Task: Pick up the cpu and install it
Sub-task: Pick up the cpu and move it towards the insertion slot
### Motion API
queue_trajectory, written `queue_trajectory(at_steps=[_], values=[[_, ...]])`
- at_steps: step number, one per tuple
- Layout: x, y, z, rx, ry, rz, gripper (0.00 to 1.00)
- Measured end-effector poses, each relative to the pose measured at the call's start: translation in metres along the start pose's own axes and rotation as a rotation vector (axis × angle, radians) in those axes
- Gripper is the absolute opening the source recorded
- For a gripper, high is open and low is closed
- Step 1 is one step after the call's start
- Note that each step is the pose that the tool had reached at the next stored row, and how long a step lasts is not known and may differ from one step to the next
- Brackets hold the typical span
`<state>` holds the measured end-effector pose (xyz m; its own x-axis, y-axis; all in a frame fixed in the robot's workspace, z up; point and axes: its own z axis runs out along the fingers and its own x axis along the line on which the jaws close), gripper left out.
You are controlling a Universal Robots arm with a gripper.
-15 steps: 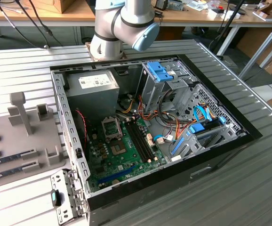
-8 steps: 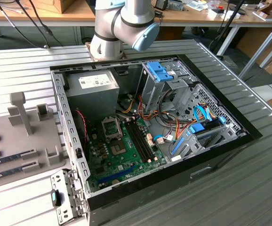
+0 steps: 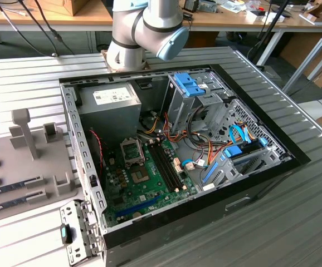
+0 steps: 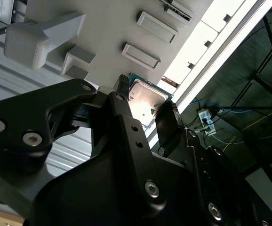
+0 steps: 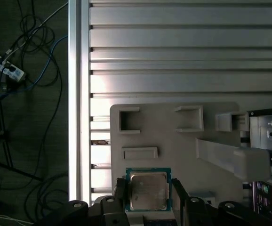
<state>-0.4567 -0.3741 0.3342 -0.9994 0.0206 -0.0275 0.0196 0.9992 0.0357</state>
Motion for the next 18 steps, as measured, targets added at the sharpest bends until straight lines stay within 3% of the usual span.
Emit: queue_trajectory(at_steps=[18], values=[[-0.0001, 0.0001, -0.0043, -0.0018, 0.0000, 0.000, 0.47]])
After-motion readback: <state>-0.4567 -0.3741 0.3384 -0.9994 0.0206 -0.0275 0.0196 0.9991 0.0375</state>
